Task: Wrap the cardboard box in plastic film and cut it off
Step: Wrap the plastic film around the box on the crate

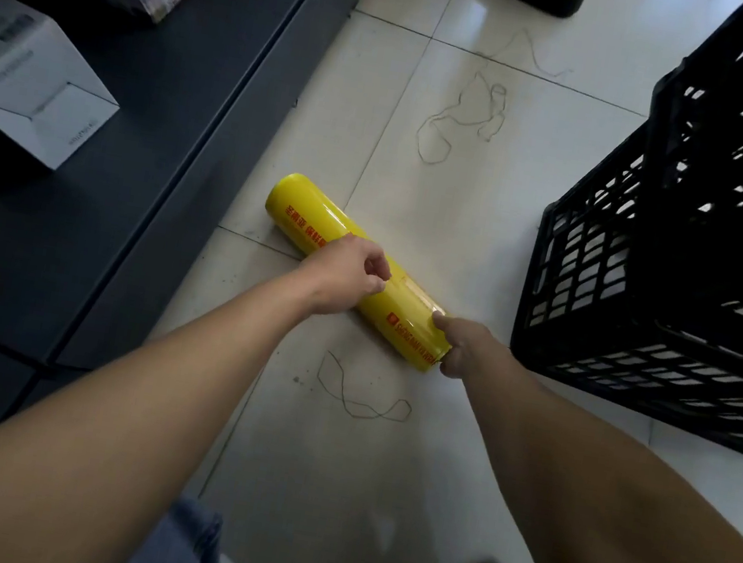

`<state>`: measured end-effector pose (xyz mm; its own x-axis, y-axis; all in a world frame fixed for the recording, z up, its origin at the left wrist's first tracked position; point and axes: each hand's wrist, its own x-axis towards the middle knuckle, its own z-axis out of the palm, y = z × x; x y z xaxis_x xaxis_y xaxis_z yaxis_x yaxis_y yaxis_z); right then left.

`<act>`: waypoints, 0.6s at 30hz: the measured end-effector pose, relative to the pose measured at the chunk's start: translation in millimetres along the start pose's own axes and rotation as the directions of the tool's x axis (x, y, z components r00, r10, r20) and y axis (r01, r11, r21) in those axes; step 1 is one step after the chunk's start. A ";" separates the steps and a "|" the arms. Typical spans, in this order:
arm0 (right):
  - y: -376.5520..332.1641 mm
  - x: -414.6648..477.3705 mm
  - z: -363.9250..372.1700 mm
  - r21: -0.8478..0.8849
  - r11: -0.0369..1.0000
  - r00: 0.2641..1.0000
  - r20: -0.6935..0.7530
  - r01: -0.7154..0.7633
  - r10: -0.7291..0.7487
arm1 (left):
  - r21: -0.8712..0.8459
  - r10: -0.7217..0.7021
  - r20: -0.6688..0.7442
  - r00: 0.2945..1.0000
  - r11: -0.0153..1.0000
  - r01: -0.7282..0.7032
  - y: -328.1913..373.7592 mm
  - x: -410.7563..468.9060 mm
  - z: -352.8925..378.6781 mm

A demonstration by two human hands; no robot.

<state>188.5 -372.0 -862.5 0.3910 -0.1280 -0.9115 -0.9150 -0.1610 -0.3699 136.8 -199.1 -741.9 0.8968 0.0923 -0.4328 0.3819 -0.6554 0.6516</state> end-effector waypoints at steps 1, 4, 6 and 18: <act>5.4 19.5 0.9 0.049 0.999 1.000 -0.004 -0.007 0.008 | -0.003 -0.008 0.001 1.000 1.000 0.008 -1.4 -0.7 0.0; 2.7 9.5 8.6 0.197 0.980 1.000 -0.007 0.001 0.001 | -0.006 -0.027 0.004 1.000 1.000 0.027 1.3 -5.5 -4.8; -15.9 -48.8 17.7 0.265 0.962 0.998 -0.022 0.063 -0.059 | -0.014 -0.032 -0.013 0.999 0.999 0.032 10.8 -11.8 -13.7; -103.7 -349.6 15.8 -0.571 0.481 0.664 0.156 0.665 -0.732 | -0.158 -0.160 -0.186 0.969 0.979 0.131 128.5 -129.4 -161.6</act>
<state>145.1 -295.1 -508.3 0.9134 0.1852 -0.3624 -0.1239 -0.7217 -0.6810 106.0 -174.1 -501.6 0.8500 0.3337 -0.4077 0.5265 -0.5107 0.6797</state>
